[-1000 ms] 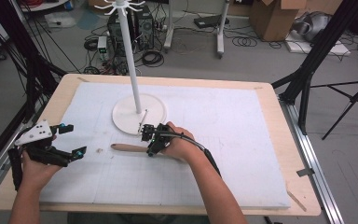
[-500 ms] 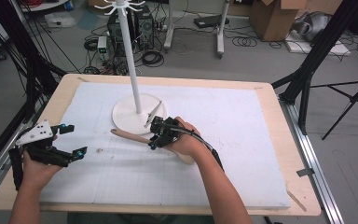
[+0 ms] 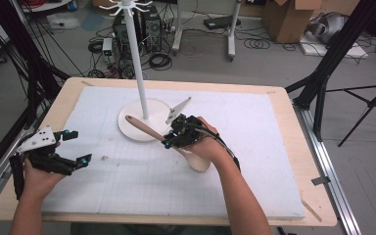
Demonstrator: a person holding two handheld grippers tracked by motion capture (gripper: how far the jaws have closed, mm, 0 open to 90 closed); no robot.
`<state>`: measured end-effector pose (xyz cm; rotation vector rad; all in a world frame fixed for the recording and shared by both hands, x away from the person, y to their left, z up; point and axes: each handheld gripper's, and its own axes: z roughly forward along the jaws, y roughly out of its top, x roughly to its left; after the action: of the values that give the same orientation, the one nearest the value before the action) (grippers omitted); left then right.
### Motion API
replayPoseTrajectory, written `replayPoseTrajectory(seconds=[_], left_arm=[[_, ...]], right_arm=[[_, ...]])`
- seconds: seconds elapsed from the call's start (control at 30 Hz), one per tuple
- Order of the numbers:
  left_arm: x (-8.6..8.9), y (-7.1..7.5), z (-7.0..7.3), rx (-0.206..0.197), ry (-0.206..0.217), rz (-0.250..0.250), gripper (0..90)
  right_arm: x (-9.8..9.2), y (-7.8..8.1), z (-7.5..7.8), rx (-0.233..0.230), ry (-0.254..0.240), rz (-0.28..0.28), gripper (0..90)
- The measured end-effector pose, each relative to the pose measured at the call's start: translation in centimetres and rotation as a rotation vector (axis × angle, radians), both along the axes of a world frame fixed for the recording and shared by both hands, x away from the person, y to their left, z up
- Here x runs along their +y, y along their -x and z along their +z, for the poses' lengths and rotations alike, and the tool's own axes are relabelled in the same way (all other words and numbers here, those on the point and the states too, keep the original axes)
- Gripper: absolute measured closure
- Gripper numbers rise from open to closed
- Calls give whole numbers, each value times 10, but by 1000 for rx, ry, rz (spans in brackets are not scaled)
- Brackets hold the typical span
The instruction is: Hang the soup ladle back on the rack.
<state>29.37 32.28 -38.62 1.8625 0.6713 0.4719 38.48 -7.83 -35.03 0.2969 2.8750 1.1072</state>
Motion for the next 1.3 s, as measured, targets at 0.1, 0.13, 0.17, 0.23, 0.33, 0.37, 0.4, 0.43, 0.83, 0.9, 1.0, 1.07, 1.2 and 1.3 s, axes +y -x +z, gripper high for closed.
replayPoseTrajectory(seconds=[0.1, 0.13, 0.17, 0.23, 0.33, 0.37, 0.4, 0.43, 0.83, 0.9, 1.0, 1.07, 1.2, 1.3], left_arm=[[0, 0, 1, -3, -4, -1, 17], [0, 0, 1, -2, -3, -3, 17], [0, 0, 0, -2, -1, -2, 17], [-1, 0, 0, -1, -2, 0, 17], [-1, 0, 0, 0, -5, -3, 17], [-2, 0, 0, 0, -3, -5, 17], [-2, 0, 0, 0, -4, -5, 17], [-2, 0, 0, 1, -8, -6, 17], [-4, 0, 0, 0, -16, -10, 17], [-5, 0, 0, 2, -13, -10, 17], [-5, -1, 0, 0, -18, -12, 17], [-6, -1, 0, 0, -17, -12, 17], [-6, 0, 0, 1, -16, -13, 17], [-6, -1, 0, 0, -17, -16, 17]], right_arm=[[-7, 2, 6, -6, -25, -13, 775], [-9, 2, 7, -12, -32, -13, 775], [-9, 2, 7, -12, -32, -13, 775], [-14, 2, 11, -15, -59, -19, 775], [-21, 1, 17, -26, -82, -35, 775], [-27, 0, 22, -32, -92, -46, 775], [-27, 0, 22, -32, -92, -46, 775], [-32, 0, 27, -39, -106, -57, 775], [-56, -6, 56, -67, -142, -106, 775], [-59, -7, 64, -66, -156, -110, 775], [-61, -9, 73, -77, -158, -119, 775], [-64, -11, 79, -83, -168, -123, 775], [-67, -13, 84, -83, -172, -135, 775], [-69, -15, 91, -82, -172, -146, 774]])
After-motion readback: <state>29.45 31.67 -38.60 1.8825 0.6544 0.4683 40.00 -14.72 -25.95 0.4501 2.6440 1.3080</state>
